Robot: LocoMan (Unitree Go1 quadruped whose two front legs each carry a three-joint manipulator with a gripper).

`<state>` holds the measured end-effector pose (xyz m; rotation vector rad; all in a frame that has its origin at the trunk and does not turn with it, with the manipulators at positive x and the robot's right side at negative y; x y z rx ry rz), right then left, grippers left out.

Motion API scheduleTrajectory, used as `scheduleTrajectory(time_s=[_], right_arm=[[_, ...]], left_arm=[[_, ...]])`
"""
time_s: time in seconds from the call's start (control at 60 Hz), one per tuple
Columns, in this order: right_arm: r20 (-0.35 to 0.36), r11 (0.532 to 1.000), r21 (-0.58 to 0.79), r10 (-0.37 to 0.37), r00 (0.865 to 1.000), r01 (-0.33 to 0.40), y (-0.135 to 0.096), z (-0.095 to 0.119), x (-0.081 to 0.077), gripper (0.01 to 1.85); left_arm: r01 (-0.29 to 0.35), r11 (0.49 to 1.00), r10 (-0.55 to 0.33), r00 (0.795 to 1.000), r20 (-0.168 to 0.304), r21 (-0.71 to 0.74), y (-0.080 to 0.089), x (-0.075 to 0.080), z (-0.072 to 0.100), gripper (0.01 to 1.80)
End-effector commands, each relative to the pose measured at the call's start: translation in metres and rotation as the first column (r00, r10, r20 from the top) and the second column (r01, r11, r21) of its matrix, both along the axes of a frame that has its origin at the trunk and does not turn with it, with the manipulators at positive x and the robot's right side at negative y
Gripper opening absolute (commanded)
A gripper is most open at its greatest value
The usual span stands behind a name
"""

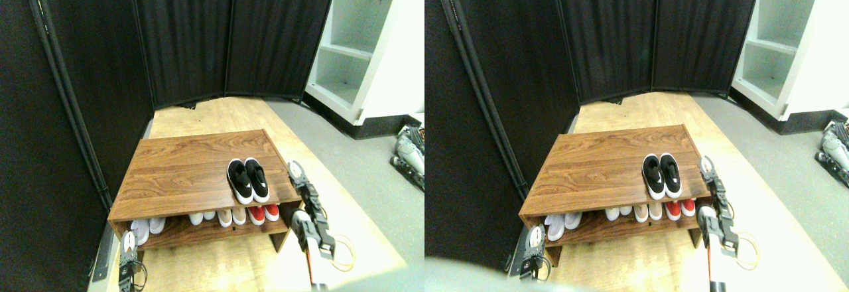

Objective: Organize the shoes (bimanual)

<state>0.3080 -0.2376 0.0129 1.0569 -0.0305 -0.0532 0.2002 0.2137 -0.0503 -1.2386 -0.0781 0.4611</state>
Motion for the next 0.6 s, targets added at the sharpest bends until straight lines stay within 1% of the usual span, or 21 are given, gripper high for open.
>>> scheduleTrajectory(time_s=[0.017,0.033,0.067,0.1,0.133,0.15,0.183,0.217,0.25,0.267,0.3,0.317,0.35,0.367,0.45,0.517,0.55,0.6], right_arm=[[0.114,0.999,-0.033,-0.002,0.993,0.006,-0.009,0.036,-0.018,0.01],[0.119,0.999,-0.039,0.0,0.993,0.005,-0.01,0.037,-0.021,0.01],[0.131,0.999,-0.044,0.008,0.991,-0.002,-0.012,0.039,-0.033,0.01],[0.129,1.0,-0.012,-0.005,0.992,0.006,-0.013,0.038,-0.042,0.01],[0.127,1.0,-0.006,0.0,0.992,0.001,-0.013,0.037,-0.045,0.01],[0.125,1.0,0.015,0.022,0.992,-0.024,-0.015,0.034,-0.054,0.01],[0.125,0.999,0.021,0.024,0.992,-0.027,-0.015,0.033,-0.056,0.01],[0.119,0.999,0.042,0.025,0.993,-0.031,-0.014,0.028,-0.065,0.01],[0.114,0.999,0.042,0.021,0.993,-0.026,-0.013,0.023,-0.07,0.01],[0.114,0.999,0.042,0.021,0.993,-0.026,-0.013,0.023,-0.07,0.01],[0.087,0.999,0.053,-0.008,0.996,0.003,-0.012,0.016,-0.077,0.01],[0.087,0.999,0.053,-0.008,0.996,0.003,-0.012,0.016,-0.077,0.01],[0.052,0.997,0.069,-0.026,0.998,0.022,-0.009,0.013,-0.081,0.01],[0.047,0.998,0.06,-0.019,0.999,0.016,-0.008,0.009,-0.083,0.01],[0.064,1.0,0.02,0.005,0.998,-0.006,-0.005,-0.002,-0.085,0.01],[0.052,0.999,0.039,-0.005,0.999,0.003,-0.003,-0.006,-0.088,0.01],[0.046,0.996,0.085,-0.007,0.999,0.003,-0.001,-0.009,-0.088,0.01],[0.032,0.996,0.083,-0.016,0.999,0.013,0.003,-0.011,-0.089,0.01]], left_arm=[[0.019,1.0,-0.019,0.999,0.027,0.021,-0.002,0.005,0.008,0.01],[0.018,1.0,-0.018,0.999,0.027,0.021,-0.002,0.005,0.008,0.01],[0.012,1.0,-0.013,1.0,0.022,0.023,-0.002,0.005,0.008,0.01],[0.009,1.0,-0.009,1.0,0.023,0.02,-0.002,0.005,0.008,0.01],[0.01,1.0,-0.01,1.0,0.023,0.018,-0.003,0.005,0.008,0.01],[0.01,1.0,-0.011,1.0,0.021,0.017,-0.003,0.005,0.008,0.01],[0.011,1.0,-0.011,1.0,0.02,0.018,-0.003,0.005,0.008,0.01],[0.023,1.0,-0.023,1.0,0.018,0.013,-0.003,0.006,0.008,0.01],[0.02,1.0,-0.02,1.0,0.017,0.007,-0.003,0.006,0.008,0.01],[0.02,1.0,-0.02,1.0,0.017,0.007,-0.003,0.006,0.008,0.01],[0.018,1.0,-0.019,1.0,0.015,0.007,-0.003,0.006,0.008,0.01],[0.018,1.0,-0.019,1.0,0.015,0.007,-0.003,0.006,0.008,0.01],[0.03,0.999,-0.031,0.999,0.016,0.014,-0.003,0.006,0.008,0.01],[0.026,1.0,-0.026,0.999,0.022,0.001,-0.003,0.007,0.008,0.01],[0.026,0.999,-0.025,0.999,0.03,-0.022,-0.003,0.007,0.009,0.01],[0.014,1.0,-0.014,1.0,0.022,-0.009,-0.003,0.006,0.01,0.01],[0.019,1.0,-0.019,1.0,0.023,-0.004,-0.003,0.006,0.01,0.01],[0.016,1.0,-0.016,1.0,0.025,-0.007,-0.004,0.005,0.01,0.01]])
